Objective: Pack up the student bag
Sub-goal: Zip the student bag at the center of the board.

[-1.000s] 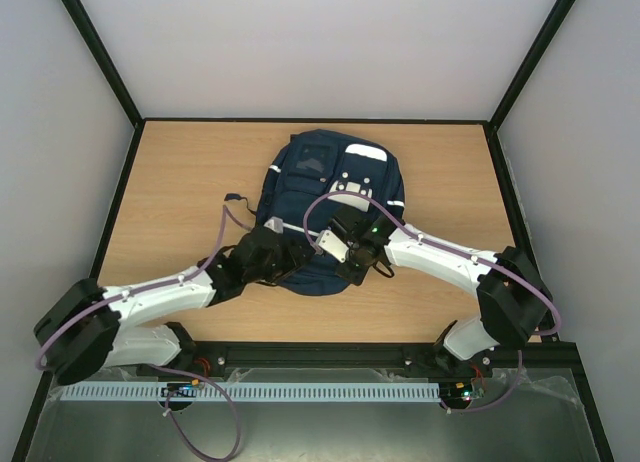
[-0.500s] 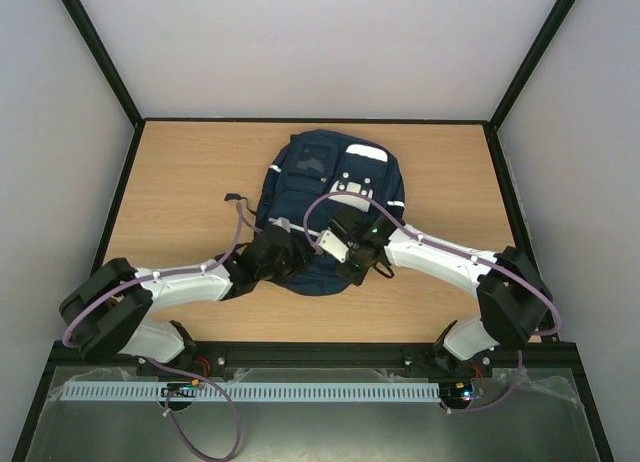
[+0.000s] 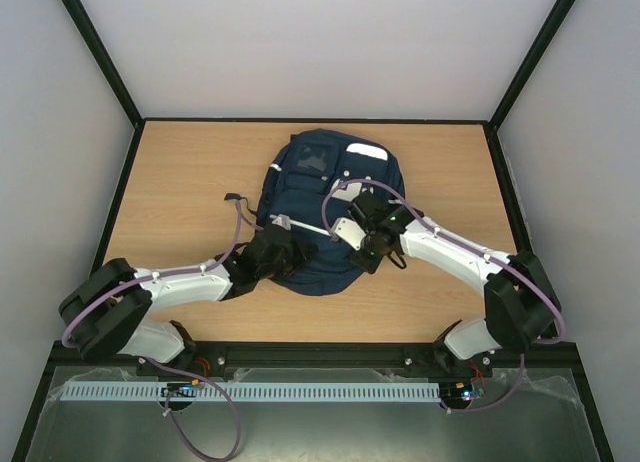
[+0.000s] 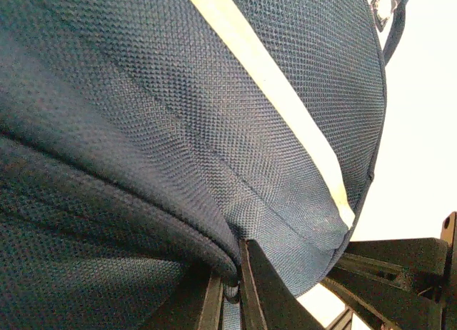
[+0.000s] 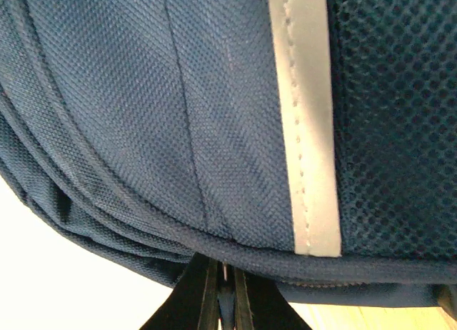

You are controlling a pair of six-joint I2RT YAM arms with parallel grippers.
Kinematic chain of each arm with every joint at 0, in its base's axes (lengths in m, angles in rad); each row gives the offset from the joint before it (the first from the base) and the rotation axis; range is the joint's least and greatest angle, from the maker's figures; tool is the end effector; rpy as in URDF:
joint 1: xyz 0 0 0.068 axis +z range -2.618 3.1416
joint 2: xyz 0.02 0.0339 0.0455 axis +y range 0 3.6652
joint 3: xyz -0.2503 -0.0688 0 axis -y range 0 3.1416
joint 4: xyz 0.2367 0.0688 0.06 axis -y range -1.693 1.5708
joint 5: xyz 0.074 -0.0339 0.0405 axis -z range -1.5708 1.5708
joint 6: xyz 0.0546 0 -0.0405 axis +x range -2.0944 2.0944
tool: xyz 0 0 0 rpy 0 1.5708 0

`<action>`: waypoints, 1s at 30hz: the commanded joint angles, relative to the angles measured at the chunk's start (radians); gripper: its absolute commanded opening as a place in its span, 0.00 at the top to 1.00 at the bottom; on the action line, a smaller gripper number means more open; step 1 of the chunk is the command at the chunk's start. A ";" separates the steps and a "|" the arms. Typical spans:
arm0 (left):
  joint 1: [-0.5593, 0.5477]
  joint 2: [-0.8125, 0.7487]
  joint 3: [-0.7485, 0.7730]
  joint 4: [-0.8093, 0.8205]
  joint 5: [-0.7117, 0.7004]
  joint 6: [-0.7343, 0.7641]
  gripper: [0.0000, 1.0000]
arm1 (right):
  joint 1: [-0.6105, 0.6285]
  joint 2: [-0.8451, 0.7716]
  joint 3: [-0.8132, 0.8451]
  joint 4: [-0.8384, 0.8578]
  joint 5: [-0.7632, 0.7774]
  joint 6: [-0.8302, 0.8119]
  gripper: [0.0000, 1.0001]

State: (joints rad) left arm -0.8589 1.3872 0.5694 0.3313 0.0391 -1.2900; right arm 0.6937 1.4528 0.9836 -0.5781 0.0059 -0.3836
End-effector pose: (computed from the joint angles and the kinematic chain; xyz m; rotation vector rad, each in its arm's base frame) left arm 0.1902 -0.2237 0.1678 -0.4766 2.3065 -1.2693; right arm 0.2255 0.1871 0.1972 -1.3431 2.2515 0.1008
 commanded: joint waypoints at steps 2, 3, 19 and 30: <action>0.005 -0.015 0.006 -0.019 -0.025 0.035 0.98 | -0.050 0.037 0.046 0.035 0.085 -0.012 0.99; 0.005 -0.017 0.006 -0.019 -0.023 0.035 0.98 | -0.053 0.046 0.050 0.044 0.093 -0.008 0.99; 0.016 -0.027 0.118 -0.147 -0.044 0.212 0.60 | -0.165 -0.076 0.012 0.100 0.139 0.022 0.71; 0.118 -0.117 0.327 -0.524 -0.097 0.536 0.42 | -0.281 -0.251 0.002 0.102 0.013 0.091 0.56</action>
State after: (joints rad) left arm -0.7914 1.3296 0.8070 -0.0536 0.0139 -0.9207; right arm 0.4454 1.2587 0.9779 -0.4709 0.0811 -0.3336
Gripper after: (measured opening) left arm 0.563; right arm 0.433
